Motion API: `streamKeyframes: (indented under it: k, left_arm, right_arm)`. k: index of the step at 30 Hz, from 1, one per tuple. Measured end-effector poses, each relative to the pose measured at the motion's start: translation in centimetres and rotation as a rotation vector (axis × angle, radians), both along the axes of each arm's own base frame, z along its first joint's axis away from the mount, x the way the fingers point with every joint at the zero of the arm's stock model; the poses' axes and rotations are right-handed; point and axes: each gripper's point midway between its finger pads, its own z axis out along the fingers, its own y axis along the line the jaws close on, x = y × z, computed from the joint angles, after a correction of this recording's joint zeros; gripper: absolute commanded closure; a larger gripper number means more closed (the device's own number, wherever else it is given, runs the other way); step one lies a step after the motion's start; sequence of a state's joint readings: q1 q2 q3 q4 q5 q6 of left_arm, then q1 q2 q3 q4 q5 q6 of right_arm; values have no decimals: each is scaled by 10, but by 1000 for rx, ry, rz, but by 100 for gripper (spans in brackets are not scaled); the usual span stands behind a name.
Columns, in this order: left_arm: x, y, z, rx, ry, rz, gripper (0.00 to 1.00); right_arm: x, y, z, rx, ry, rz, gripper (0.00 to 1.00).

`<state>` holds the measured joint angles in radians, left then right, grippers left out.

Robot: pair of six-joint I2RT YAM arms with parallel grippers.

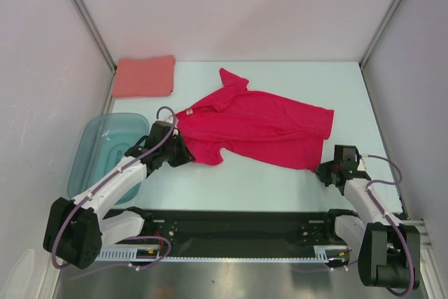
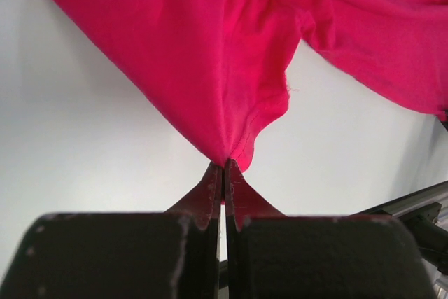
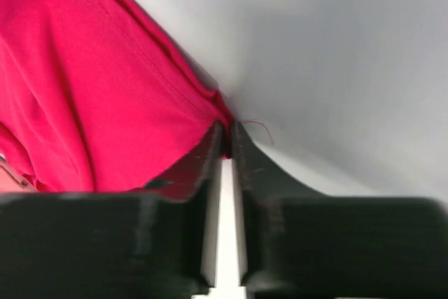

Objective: Fold and stack the t-shirts
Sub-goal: Flatten the tshirt out

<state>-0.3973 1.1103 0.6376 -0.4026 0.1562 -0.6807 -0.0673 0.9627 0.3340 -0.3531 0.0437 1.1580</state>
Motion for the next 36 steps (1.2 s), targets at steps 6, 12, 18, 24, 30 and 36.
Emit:
streamKeyframes:
  k: [6, 12, 18, 24, 30, 36]
  left_arm:
    - [7, 1, 21, 1, -41, 12, 100]
    - [25, 6, 67, 25, -149, 33, 100]
    - [53, 8, 160, 38, -360, 32, 100]
    - [75, 7, 292, 30, -660, 3, 100]
    - [47, 24, 448, -1, -1037, 9, 100]
    - [-47, 63, 578, -59, -1428, 38, 100]
  right_arm:
    - [-1, 0, -1, -8, -12, 5, 100]
    - [14, 0, 27, -74, -96, 126, 100]
    - [59, -1, 143, -210, -395, 253, 100]
    - [82, -5, 288, -366, -678, 300, 100]
    - [69, -3, 423, -504, -915, 334, 100]
    - [11, 3, 529, -631, -1139, 342, 100]
